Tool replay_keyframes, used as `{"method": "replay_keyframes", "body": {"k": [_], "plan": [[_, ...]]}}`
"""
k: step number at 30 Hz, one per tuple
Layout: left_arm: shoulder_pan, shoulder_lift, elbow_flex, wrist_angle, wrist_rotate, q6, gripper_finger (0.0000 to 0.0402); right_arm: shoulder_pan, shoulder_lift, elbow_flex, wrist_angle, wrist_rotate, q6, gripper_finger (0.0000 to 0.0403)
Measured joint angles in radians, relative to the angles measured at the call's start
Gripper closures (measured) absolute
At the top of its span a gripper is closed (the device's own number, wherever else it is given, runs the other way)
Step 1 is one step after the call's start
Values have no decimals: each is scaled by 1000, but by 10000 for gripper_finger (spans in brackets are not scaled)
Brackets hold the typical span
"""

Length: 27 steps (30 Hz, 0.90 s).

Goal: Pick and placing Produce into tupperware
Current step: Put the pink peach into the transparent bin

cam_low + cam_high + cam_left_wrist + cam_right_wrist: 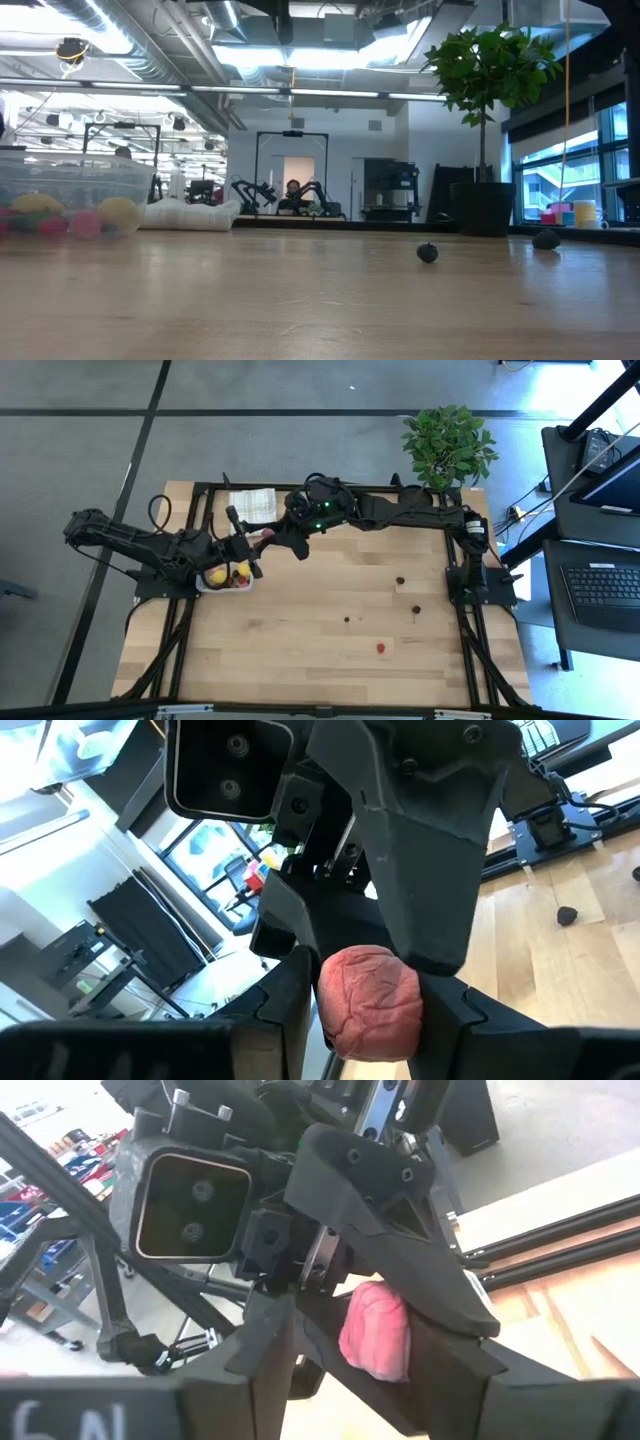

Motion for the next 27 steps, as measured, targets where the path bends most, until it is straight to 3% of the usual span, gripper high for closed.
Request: {"method": "replay_keyframes", "body": {"k": [5,7,18,27], "plan": [[-20,0,0,-6,-6,3,300,-6,0,1,-61,-15,-100,228],[-29,-7,8,23,-48,14,304,-15,-4,-8,-171,-37,-114,228],[-83,-15,5,-1,-140,18,337,-35,7,-16,-531,92,-172,228],[-129,-16,3,-34,-256,6,333,-35,1,-11,-639,141,-189,228]]}}
